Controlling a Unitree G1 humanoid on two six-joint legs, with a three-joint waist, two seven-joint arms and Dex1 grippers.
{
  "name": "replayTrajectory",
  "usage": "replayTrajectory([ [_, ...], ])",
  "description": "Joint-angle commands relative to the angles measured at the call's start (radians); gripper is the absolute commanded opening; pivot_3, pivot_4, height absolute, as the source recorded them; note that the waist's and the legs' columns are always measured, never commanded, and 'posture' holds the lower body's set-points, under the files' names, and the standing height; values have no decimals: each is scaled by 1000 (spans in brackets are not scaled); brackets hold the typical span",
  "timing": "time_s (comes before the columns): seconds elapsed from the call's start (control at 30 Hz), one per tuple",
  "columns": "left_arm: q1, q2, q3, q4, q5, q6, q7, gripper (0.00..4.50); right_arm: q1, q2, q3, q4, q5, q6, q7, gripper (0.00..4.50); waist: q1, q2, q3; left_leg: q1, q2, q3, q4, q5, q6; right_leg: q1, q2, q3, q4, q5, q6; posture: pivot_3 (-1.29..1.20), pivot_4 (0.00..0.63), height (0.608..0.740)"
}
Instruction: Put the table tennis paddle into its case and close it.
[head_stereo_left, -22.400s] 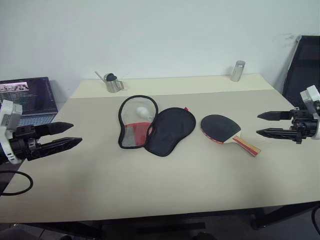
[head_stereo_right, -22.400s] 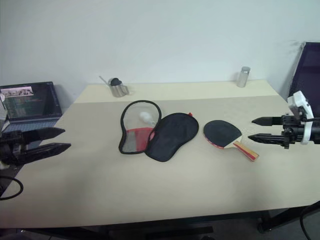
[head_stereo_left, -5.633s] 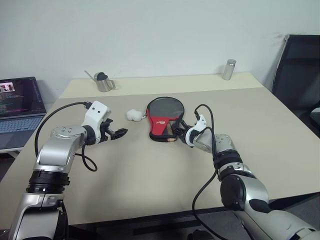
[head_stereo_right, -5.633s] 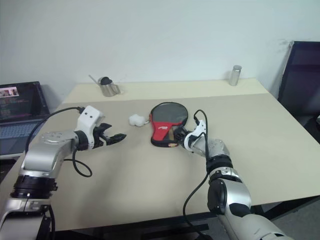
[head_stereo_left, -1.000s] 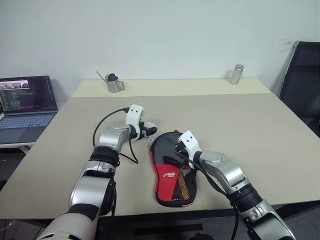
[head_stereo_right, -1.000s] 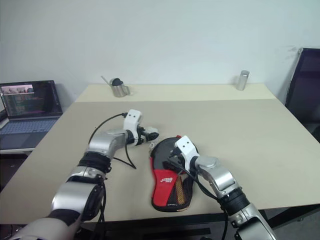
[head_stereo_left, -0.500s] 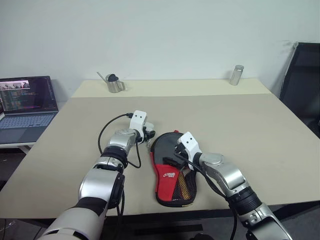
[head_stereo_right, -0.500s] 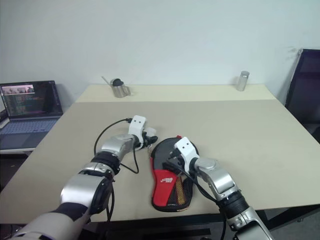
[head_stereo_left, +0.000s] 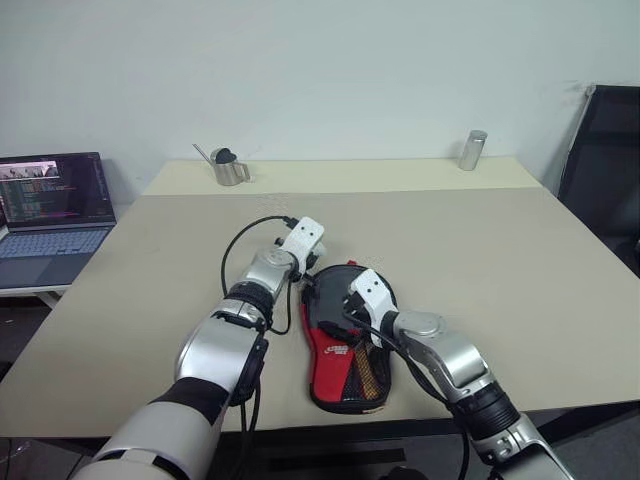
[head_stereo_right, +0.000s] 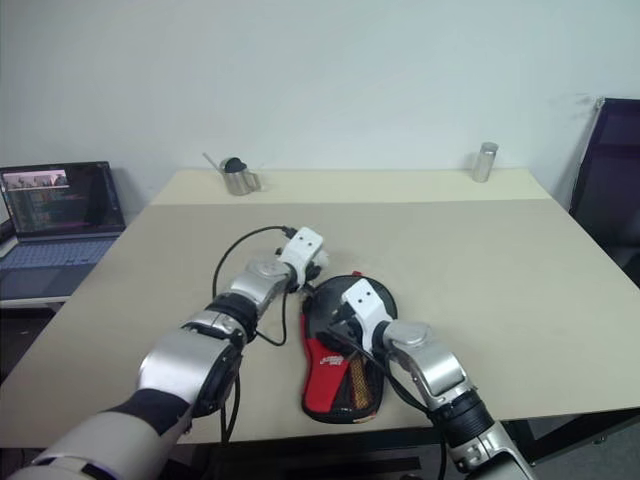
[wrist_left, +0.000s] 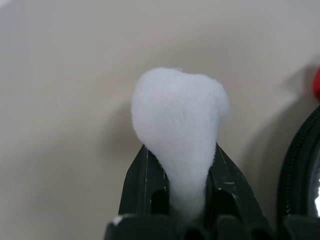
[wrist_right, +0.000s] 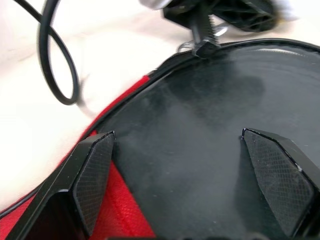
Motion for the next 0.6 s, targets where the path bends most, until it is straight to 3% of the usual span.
replayTrajectory([
  [0.03, -71, -10, -32, 4, 62, -54, 37, 361, 34, 10, 35, 32, 3, 45, 24, 4500, 0, 0, 0, 0, 0, 0, 0, 0, 0, 0, 0, 0, 0, 0, 0, 0, 150, 740],
  [0.6, -192, -170, -211, 49, 328, -144, 197, 361, 107, 40, 36, -84, 20, 139, 14, 4500, 3, 0, 0, 0, 0, -1, 0, 0, 0, 1, 0, -2, -1, 0, 1, 0, 150, 740],
])
